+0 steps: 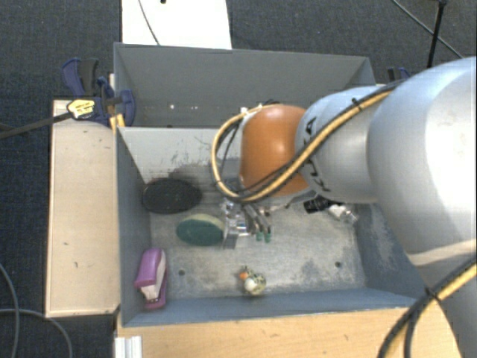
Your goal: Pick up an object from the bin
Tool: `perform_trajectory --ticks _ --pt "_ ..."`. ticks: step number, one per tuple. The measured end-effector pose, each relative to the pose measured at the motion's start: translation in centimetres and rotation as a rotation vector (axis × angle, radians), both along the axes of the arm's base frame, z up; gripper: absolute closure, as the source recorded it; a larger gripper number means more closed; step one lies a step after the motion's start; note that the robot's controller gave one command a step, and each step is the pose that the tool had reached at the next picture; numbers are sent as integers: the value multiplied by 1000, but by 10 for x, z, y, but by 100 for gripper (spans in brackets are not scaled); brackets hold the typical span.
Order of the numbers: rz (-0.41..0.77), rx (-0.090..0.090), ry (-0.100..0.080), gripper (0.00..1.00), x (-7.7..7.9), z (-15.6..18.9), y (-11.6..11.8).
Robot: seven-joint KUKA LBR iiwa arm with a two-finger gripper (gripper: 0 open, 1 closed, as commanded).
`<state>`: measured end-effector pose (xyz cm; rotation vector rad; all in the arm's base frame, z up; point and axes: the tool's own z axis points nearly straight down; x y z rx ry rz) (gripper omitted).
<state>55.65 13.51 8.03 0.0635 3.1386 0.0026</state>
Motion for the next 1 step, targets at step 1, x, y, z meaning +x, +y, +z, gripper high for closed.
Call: perform_trajectory --ticks 1 --pt "2 2 -8 100 -1 126 18"
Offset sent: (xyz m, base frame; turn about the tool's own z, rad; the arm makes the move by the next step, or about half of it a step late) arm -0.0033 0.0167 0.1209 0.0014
